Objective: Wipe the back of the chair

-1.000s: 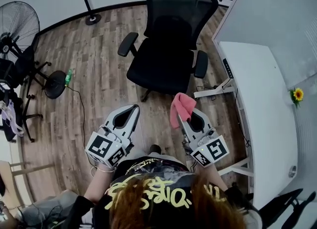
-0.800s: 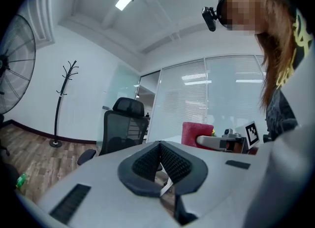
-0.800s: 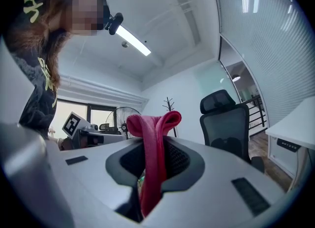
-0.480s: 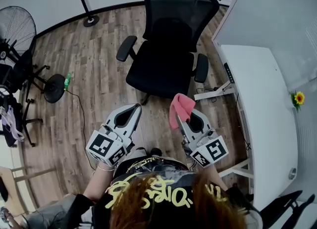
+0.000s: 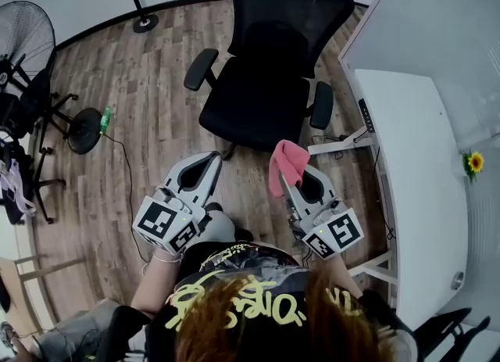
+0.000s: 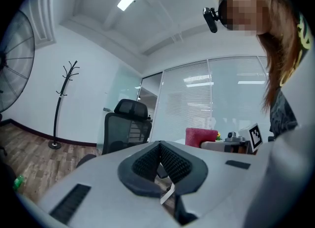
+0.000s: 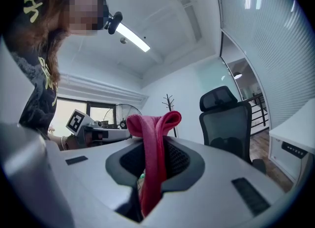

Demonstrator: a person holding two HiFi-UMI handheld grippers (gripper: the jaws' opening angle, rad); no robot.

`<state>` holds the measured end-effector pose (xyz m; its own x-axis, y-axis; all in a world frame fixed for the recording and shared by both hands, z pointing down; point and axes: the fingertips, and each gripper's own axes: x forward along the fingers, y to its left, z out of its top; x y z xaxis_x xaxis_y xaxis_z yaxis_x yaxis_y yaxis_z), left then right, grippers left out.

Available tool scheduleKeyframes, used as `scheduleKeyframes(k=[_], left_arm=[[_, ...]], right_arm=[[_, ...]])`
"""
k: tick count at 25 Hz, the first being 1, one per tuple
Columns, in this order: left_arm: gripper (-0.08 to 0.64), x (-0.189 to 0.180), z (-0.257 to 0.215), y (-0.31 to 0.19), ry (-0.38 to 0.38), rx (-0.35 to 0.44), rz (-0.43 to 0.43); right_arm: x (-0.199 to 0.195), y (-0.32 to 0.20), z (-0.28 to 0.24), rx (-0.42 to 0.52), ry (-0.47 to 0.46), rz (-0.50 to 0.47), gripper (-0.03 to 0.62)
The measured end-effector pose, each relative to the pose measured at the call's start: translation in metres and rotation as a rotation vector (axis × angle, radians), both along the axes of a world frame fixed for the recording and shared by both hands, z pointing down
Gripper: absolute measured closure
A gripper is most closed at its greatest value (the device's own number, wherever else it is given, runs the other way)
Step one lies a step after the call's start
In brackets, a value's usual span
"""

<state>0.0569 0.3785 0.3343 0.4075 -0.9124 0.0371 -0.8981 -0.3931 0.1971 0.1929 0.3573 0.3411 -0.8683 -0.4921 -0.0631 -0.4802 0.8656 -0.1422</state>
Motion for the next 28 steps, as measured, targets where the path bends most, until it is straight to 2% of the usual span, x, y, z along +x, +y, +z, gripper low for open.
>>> scheduleKeyframes(k=[8, 15, 24, 28], left_arm=[[0.569, -0.030, 0.020, -0.034, 0.026, -0.019, 0.013], [0.569, -0.068, 0.012, -0.115, 0.063, 0.015, 0.085], [0.569, -0.128, -0.006, -0.219, 0.001, 0.031, 0.179], [0.569, -0.155, -0.006, -0.260, -0.004, 0.021, 0.195]], right_arm=[[-0.028, -0.033, 0.010, 0.003, 0.011, 0.023, 0.525], [-0.055, -0.108, 0.010, 0.023, 0.031, 0.110, 0.525], [-0.124, -0.209, -0.008, 0.024, -0.002, 0.186, 0.525], [-0.146, -0.247, -0.010, 0.017, -0.011, 0.220, 0.524]])
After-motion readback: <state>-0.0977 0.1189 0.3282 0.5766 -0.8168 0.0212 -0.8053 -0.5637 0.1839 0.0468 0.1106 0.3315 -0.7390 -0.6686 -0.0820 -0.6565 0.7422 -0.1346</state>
